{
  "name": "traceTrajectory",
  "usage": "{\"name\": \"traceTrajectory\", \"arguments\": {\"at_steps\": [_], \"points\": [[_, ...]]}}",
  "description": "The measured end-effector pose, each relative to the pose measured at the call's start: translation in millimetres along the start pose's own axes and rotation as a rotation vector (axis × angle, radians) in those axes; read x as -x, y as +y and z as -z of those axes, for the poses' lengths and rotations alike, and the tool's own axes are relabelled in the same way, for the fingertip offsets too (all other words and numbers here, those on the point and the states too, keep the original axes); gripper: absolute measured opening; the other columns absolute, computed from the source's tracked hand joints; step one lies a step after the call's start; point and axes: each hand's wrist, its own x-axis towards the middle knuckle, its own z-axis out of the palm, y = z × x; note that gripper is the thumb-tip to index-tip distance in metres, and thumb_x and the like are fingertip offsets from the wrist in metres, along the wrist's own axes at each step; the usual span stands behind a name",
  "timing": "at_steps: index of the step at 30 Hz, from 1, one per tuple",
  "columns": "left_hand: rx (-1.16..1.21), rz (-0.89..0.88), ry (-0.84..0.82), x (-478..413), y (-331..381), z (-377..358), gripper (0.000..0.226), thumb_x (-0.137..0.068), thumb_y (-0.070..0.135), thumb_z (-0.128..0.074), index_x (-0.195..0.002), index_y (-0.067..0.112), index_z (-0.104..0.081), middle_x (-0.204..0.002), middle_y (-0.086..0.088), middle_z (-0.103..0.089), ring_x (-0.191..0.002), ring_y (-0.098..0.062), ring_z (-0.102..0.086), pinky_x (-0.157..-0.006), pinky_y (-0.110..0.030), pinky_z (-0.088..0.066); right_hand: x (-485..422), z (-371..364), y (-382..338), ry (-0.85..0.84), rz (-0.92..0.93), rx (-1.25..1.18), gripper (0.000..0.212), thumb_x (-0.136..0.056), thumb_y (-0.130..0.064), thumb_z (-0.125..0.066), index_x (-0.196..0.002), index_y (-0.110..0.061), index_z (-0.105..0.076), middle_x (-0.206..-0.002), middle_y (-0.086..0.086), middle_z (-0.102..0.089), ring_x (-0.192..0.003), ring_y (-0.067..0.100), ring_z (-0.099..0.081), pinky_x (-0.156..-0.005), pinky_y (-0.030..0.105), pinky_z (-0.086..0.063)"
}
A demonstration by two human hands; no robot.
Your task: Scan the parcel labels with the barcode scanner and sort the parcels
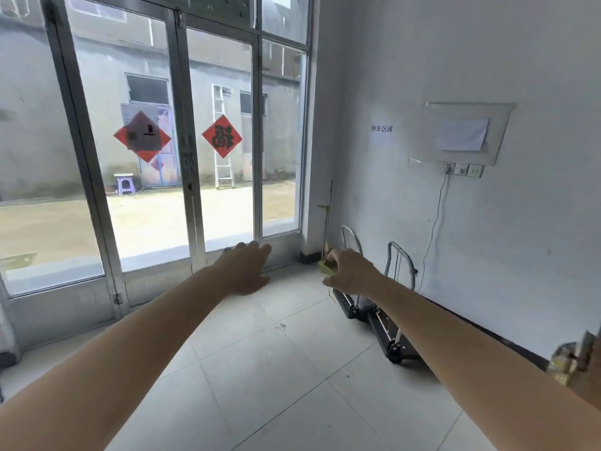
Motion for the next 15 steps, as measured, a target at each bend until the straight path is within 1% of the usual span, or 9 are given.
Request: {"name": "traceTrajectory", "arguments": {"at_steps": [3,5,7,8,11,13,15], "points": [[0.031,-0.100,0.010,-74,8,-18,0.052,-0.092,0.037,-0.051,-0.137,0.014,-0.035,-0.133,-0.009,-0.046,-0.123,-0.028,-0.045,-0.102,-0.041,-0.038,-49,-2,36,0.003,-0.072,0.029,0.041,-0.079,-0.029,-0.062,-0.116,-0.014,-0.052,-0.112,0.006,-0.053,-0.104,0.025,-0.055,-0.082,0.032,-0.045],[0.061,-0.168,0.012,-128,22,-28,0.051,-0.092,0.035,-0.052,-0.135,0.014,-0.037,-0.132,-0.010,-0.047,-0.122,-0.029,-0.045,-0.102,-0.041,-0.038,-79,3,66,0.017,-0.135,0.042,0.045,-0.081,-0.027,-0.062,-0.121,-0.009,-0.051,-0.117,0.008,-0.057,-0.105,0.026,-0.057,-0.087,0.037,-0.048],[0.093,-0.224,-0.007,-181,42,-32,0.049,-0.091,0.034,-0.053,-0.134,0.013,-0.039,-0.130,-0.011,-0.048,-0.121,-0.029,-0.047,-0.101,-0.042,-0.039,-103,16,99,0.055,-0.211,0.059,0.050,-0.083,-0.028,-0.061,-0.127,-0.009,-0.050,-0.124,0.011,-0.055,-0.111,0.026,-0.055,-0.092,0.038,-0.047],[0.111,-0.275,-0.005,-216,58,-30,0.050,-0.091,0.033,-0.053,-0.134,0.012,-0.039,-0.130,-0.011,-0.048,-0.122,-0.029,-0.047,-0.102,-0.042,-0.039,-115,27,122,0.086,-0.266,0.053,0.052,-0.083,-0.030,-0.061,-0.130,-0.011,-0.049,-0.128,0.011,-0.052,-0.114,0.027,-0.053,-0.095,0.039,-0.046],[0.161,-0.376,0.017,-282,99,-24,0.056,-0.092,0.032,-0.054,-0.140,0.010,-0.036,-0.137,-0.014,-0.046,-0.125,-0.031,-0.046,-0.103,-0.045,-0.041,-121,56,172,0.135,-0.387,0.053,0.056,-0.085,-0.032,-0.062,-0.135,-0.012,-0.045,-0.137,0.012,-0.048,-0.121,0.029,-0.050,-0.100,0.040,-0.043],[0.212,-0.476,0.049,-326,143,-27,0.056,-0.093,0.034,-0.053,-0.141,0.012,-0.034,-0.135,-0.014,-0.047,-0.123,-0.031,-0.047,-0.102,-0.046,-0.041,-117,73,215,0.190,-0.511,0.051,0.058,-0.086,-0.032,-0.062,-0.137,-0.012,-0.044,-0.141,0.012,-0.045,-0.124,0.029,-0.048,-0.102,0.041,-0.042],[0.262,-0.593,0.031,-361,194,-32,0.057,-0.093,0.036,-0.052,-0.142,0.015,-0.033,-0.133,-0.012,-0.047,-0.121,-0.030,-0.048,-0.102,-0.044,-0.041,-102,87,257,0.257,-0.641,0.043,0.057,-0.087,-0.032,-0.061,-0.138,-0.013,-0.043,-0.143,0.009,-0.045,-0.125,0.027,-0.048,-0.101,0.038,-0.042]]}}
